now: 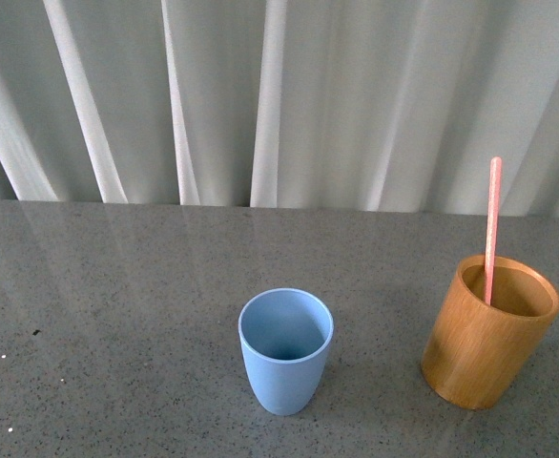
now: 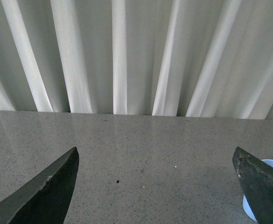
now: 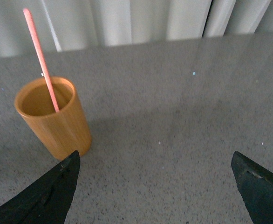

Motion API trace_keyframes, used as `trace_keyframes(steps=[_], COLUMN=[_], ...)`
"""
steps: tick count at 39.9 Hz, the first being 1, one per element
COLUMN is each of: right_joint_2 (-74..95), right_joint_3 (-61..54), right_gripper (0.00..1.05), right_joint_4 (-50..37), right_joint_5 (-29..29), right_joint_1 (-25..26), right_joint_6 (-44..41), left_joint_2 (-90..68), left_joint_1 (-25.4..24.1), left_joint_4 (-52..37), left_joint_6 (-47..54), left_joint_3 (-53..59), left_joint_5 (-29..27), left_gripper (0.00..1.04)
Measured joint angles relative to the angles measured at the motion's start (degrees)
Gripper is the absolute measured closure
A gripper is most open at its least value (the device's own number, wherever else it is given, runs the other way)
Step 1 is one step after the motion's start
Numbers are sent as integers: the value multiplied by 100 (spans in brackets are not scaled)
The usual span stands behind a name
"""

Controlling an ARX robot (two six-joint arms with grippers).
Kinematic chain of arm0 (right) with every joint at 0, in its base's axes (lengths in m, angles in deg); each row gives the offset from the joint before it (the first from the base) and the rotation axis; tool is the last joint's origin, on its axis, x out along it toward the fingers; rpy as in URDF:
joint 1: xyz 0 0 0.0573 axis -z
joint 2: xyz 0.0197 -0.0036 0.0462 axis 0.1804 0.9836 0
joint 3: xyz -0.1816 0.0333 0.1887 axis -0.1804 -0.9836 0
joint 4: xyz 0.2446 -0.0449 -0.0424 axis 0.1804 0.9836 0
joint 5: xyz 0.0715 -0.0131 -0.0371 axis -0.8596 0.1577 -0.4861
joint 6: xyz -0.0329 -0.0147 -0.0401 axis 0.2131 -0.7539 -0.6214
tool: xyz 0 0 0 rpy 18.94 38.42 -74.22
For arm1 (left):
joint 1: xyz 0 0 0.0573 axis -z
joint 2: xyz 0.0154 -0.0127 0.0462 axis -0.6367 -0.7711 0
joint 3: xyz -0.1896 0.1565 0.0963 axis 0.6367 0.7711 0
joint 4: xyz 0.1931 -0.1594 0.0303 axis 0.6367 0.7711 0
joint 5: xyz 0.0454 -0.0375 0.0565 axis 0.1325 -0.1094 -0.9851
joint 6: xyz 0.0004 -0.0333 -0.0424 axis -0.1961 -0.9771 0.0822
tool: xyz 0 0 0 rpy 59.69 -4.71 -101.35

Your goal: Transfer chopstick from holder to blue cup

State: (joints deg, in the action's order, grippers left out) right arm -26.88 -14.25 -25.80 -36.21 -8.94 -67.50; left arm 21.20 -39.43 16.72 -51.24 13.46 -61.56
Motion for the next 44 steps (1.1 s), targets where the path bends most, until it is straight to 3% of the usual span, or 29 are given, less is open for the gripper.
trace_keyframes(steps=[9, 22, 29, 44], right_joint_2=[1882, 4422, 5469, 7073], right_joint_3=[175, 901, 1351, 2339], right_gripper=[10, 10, 10, 10], right_joint_4=[-1582, -3510, -4033, -4524], right_joint_5=[-693, -1307, -1569, -1491], right_joint_1=[225, -59, -192, -420], right_joint_6=[-46, -197, -227, -334], left_joint_2=[0, 0, 0, 0], left_joint_1=[0, 0, 0, 0], left_joint_4=[0, 0, 0, 0], left_joint_6=[-2, -2, -2, -2], left_joint_3=[-2, -2, 0, 0], left_joint_5=[0, 0, 0, 0], left_gripper=[7, 7, 7, 7])
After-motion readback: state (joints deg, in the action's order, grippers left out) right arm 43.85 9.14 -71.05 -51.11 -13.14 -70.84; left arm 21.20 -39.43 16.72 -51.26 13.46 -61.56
